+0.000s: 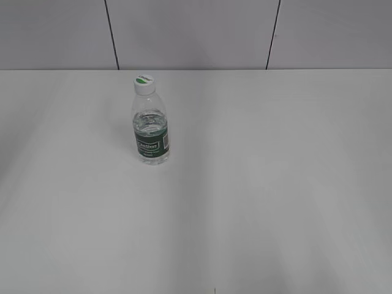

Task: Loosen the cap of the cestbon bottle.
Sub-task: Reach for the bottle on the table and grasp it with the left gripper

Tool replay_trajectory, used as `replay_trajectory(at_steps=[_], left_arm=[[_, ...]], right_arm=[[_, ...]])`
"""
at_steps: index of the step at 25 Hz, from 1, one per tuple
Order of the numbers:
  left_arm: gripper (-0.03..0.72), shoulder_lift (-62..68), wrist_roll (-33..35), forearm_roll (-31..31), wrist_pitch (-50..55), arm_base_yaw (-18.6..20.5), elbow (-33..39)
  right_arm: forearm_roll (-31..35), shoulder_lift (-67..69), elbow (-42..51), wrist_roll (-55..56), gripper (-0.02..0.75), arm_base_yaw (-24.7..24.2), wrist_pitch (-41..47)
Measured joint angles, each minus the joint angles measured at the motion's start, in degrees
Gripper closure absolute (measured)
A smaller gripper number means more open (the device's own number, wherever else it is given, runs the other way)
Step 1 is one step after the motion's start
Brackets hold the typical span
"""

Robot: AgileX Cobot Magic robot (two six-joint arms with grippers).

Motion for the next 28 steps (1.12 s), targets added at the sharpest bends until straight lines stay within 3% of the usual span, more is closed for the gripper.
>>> replay_trajectory(at_steps=[13,28], left_arm=[[0.256,19.0,-0.1,1.6,-24.9,0.0,2.0],[0.257,31.8,-7.2,14.8,-60.2,0.0,19.0]], right_arm=[[0.0,0.0,0.0,0.0,0.204,0.0,0.0],[0.0,0.0,0.0,0.0,0.204,0.0,0.0]])
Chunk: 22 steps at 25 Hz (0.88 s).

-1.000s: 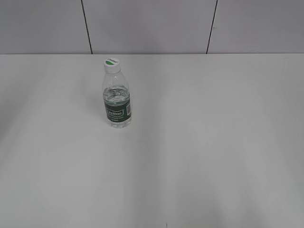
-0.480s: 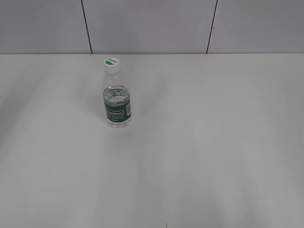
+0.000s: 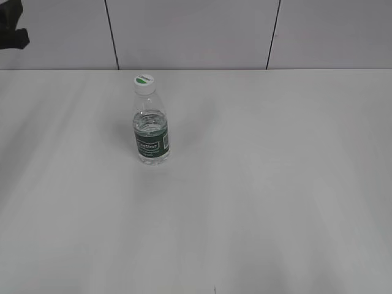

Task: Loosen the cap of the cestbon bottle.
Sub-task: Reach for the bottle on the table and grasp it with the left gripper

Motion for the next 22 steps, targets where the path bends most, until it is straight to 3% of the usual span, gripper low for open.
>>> replay_trajectory(at_steps=[14,22], left_arm=[[0.260,19.7,-1.6,7.7,-17.6,1.8,0.5],[0.268,25.7,-2.1,22.3,-17.6,3.8,0.5]], right_arm=[[0.0,0.0,0.0,0.0,0.204,0.0,0.0],[0.0,0.0,0.0,0.0,0.204,0.0,0.0]])
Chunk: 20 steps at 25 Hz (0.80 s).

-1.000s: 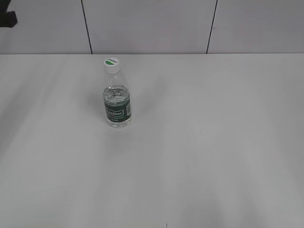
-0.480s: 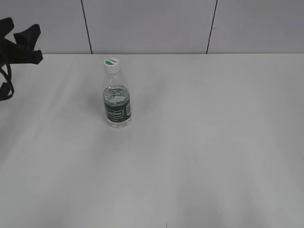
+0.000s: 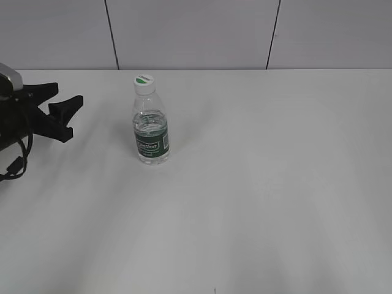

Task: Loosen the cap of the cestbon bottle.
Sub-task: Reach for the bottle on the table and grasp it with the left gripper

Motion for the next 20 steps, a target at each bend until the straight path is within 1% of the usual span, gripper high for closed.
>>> replay_trajectory(at_steps=[2,4,8,10,11,13,15,17,20], left_arm=[[0.295,0.1,-1.1,3.5,-0.1,0.0,0.0],[0.346,0.1,-3.1,7.2,-0.4,0.1,0.0],[0.442,0.1,-5.7,17.1,-0.4,0.1,0.0],[0.455,0.1,-5.9,22.2,-0.4,0.0,0.0],[0.457,0.1,-6.0,23.7,-0.4,-0.1,0.0],[0.455,0.1,-6.0,26.0,-0.4,-0.8,0.0],[0.452,0.1,-6.0,26.8,-0.4,-1.7,0.0],[0.449,0.1,-6.0,27.0,-0.4,-2.9,0.0],[0.449,0.1,-6.2,27.2,0.0,-5.7,0.0]], right_arm=[[0.0,0.0,0.0,0.0,0.204,0.0,0.0],[0.0,0.0,0.0,0.0,0.204,0.0,0.0],[0.0,0.0,0.0,0.0,0.204,0.0,0.0],[0.0,0.0,0.0,0.0,0.204,0.0,0.0],[0.0,0.0,0.0,0.0,0.204,0.0,0.0],[0.0,0.0,0.0,0.0,0.204,0.0,0.0],[0.0,0.0,0.0,0.0,0.204,0.0,0.0],[0.0,0.0,0.0,0.1,0.204,0.0,0.0],[0.0,0.0,0.0,0.1,0.204,0.0,0.0]])
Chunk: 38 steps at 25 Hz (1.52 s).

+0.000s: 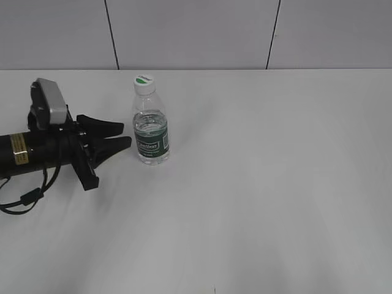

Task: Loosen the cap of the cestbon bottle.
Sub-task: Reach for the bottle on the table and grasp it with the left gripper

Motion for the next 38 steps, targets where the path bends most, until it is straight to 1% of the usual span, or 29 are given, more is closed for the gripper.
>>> replay_trajectory(at_steps=[5,7,14,19,21,22,24,28,29,30,32,38], left_arm=[[0.445,0.0,-0.2,0.5,9.4,-4.2,0.0],[0.445,0.0,-0.2,0.6,9.9,-4.8,0.0],[0.457,0.0,-2.6,-1.0,4.3,-4.2,0.0],[0.449,0.0,-3.1,-1.6,4.3,-3.8,0.0],[0.442,0.0,-5.0,-3.0,4.3,-3.8,0.0],[0.427,0.0,-6.1,-3.6,4.3,-3.8,0.0],[0.370,0.0,-8.1,-4.5,4.3,-3.8,0.0],[0.161,0.0,-9.6,-4.0,4.3,-3.8,0.0],[0.118,0.0,-9.8,-3.8,4.3,-3.8,0.0],[0.092,0.0,-9.9,-3.8,4.3,-3.8,0.0],[0.071,0.0,-10.0,-3.7,4.3,-3.8,0.0],[0.072,0.0,-10.0,-3.9,4.3,-4.0,0.0]], right_arm=[[0.0,0.0,0.0,0.0,0.204,0.0,0.0],[0.0,0.0,0.0,0.0,0.204,0.0,0.0],[0.0,0.0,0.0,0.0,0.204,0.0,0.0],[0.0,0.0,0.0,-0.1,0.204,0.0,0.0],[0.0,0.0,0.0,0.0,0.204,0.0,0.0],[0.0,0.0,0.0,0.0,0.204,0.0,0.0],[0.0,0.0,0.0,0.0,0.204,0.0,0.0],[0.0,0.0,0.0,-0.1,0.204,0.0,0.0],[0.0,0.0,0.0,-0.1,0.204,0.0,0.0],[0.0,0.0,0.0,-0.1,0.204,0.0,0.0],[0.0,0.0,0.0,-0.1,0.204,0.0,0.0],[0.0,0.0,0.0,0.0,0.204,0.0,0.0]])
